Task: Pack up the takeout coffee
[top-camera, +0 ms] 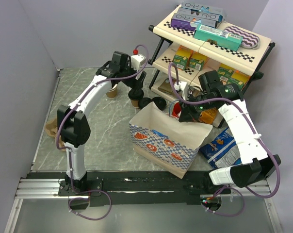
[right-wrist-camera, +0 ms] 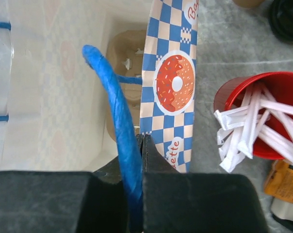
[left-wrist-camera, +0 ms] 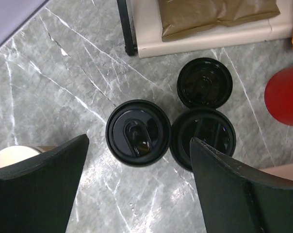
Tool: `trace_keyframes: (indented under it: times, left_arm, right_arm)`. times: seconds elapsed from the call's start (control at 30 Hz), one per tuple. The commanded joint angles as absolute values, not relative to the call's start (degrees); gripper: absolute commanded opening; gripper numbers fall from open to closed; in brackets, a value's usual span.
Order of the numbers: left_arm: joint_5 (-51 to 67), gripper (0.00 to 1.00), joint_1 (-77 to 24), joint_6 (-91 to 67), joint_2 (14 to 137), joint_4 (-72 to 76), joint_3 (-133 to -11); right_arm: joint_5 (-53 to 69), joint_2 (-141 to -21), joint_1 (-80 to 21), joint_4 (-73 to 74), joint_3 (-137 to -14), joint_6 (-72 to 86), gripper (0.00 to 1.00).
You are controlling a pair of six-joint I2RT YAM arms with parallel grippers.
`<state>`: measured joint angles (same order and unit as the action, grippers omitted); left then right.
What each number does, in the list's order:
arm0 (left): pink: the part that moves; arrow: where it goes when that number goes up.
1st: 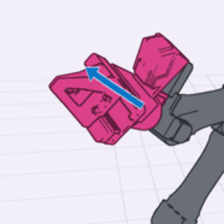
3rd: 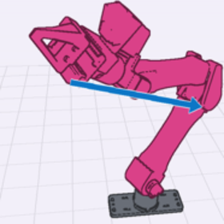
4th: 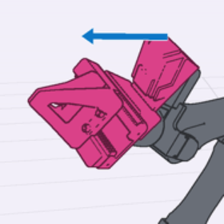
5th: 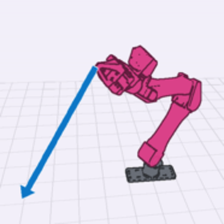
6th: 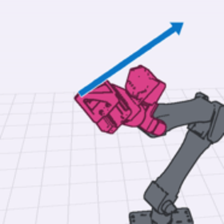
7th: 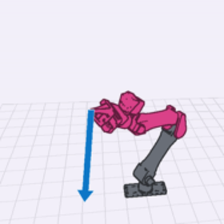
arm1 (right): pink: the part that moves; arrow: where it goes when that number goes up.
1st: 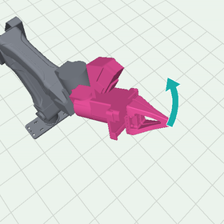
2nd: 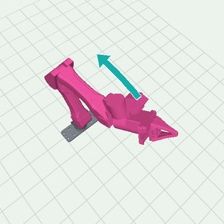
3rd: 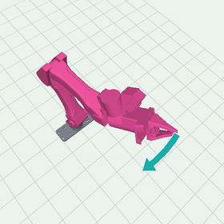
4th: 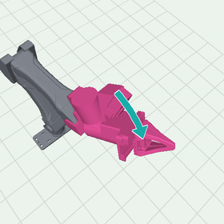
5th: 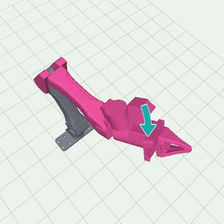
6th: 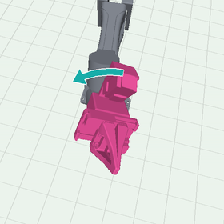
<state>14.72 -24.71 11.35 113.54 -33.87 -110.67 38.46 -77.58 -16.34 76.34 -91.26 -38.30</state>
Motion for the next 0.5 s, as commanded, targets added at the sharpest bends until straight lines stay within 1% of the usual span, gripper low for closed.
trace_keyframes:
  times: [0.0,0.13,0.27,0.4,0.47]
  left_arm:
    - [13.6,0.91,-24.9,7.3,115.7,-35.1,-113.7]
    - [13.1,0.91,-24.8,4.8,117.0,-32.6,-112.4]
    - [12.7,0.89,-24.8,3.7,120.6,-34.2,-114.1]
    - [12.7,0.89,-24.9,2.7,118.2,-29.1,-108.5]
    - [11.6,0.89,-24.9,2.7,118.5,-28.7,-108.2]
  right_arm:
    - [38.8,-76.5,-16.0,86.4,-89.8,-36.5,0.0]
    - [38.9,-77.3,-16.0,86.9,-91.0,-34.5,0.0]
    - [38.5,-78.6,-16.0,88.1,-92.6,-34.4,0.0]
    - [38.8,-79.7,-16.0,88.7,-93.4,-34.0,0.0]
    - [38.9,-80.8,-16.1,88.8,-93.9,-34.0,0.0]
